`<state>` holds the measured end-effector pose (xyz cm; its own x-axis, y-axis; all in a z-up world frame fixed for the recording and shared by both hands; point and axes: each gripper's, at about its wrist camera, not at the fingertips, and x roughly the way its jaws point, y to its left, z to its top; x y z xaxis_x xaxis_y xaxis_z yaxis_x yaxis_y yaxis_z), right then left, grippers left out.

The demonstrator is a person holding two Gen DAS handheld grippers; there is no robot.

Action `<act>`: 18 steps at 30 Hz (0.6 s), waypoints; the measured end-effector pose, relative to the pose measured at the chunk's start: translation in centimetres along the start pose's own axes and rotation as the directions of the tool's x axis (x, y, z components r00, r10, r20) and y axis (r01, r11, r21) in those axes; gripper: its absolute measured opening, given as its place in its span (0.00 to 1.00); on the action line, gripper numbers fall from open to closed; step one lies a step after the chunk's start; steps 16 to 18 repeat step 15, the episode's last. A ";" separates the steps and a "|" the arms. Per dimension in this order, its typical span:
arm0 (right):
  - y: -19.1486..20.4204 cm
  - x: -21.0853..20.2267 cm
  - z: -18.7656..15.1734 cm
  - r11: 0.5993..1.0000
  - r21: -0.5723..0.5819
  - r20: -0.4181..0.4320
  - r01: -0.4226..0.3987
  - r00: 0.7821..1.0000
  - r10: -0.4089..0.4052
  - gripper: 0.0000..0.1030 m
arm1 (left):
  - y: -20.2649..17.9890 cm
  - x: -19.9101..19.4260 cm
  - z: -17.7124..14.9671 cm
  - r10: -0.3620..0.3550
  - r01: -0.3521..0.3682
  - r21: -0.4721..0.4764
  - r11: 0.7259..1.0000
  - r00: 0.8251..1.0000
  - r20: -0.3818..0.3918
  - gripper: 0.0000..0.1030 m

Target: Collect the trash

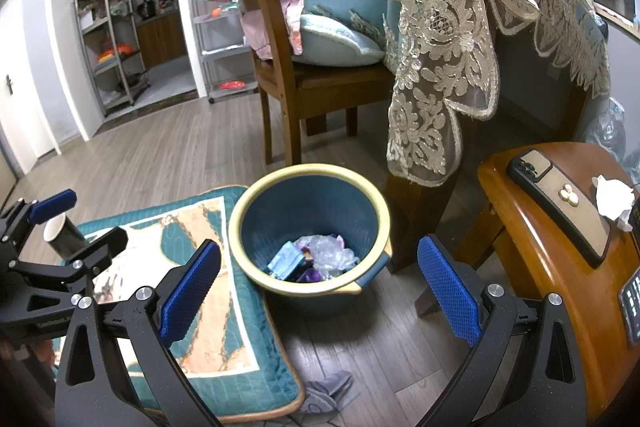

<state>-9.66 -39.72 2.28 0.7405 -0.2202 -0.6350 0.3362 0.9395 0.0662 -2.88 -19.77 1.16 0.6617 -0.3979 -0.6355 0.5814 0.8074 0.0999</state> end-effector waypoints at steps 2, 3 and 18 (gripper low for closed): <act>0.0 0.0 0.0 1.000 0.000 0.000 0.000 1.000 0.000 0.95 | -0.1 0.0 0.0 -0.002 0.002 0.016 1.000 1.000 0.000 0.94; 0.0 0.0 0.0 1.000 0.001 0.001 0.000 1.000 0.000 0.95 | -0.2 0.1 0.0 -0.001 0.001 0.024 1.000 1.000 -0.003 0.94; 0.1 0.5 -0.3 1.000 0.005 -0.020 -0.001 1.000 0.001 0.95 | 0.9 -0.2 0.5 0.047 -0.047 -0.005 0.999 0.999 -0.020 0.94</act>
